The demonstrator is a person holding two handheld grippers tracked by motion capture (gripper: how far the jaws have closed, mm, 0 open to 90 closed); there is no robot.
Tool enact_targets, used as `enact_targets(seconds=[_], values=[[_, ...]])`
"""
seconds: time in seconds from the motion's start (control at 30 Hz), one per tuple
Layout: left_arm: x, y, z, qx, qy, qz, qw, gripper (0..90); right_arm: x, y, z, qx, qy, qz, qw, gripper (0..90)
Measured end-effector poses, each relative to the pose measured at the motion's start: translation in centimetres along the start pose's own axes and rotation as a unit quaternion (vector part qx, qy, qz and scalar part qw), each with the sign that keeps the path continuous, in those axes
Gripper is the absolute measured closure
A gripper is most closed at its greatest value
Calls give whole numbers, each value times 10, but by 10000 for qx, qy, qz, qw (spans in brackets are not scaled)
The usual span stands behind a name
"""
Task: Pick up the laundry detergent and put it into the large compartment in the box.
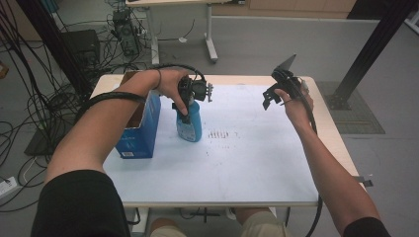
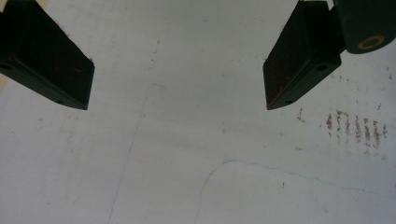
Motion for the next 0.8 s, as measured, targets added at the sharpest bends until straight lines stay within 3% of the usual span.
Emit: enact_targets(seconds=[0.57,0.8], values=[[0,2,-3,138,220,145,9996,191,2,2,3,-22,9,30,10000,87],[-2,3,-4,247,328,79,9991,231,2,4,5,-27,-14,39,10000,87]])
Point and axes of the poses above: each handheld gripper's, and its own axes: y roughly forward along the jaws, x roughly out of its top, z roughly to its left, the point moved 2 cm from there along y, roughly forward along the jaws, and after that the axes turned 9 degrees about y, right-handed, at the moved point
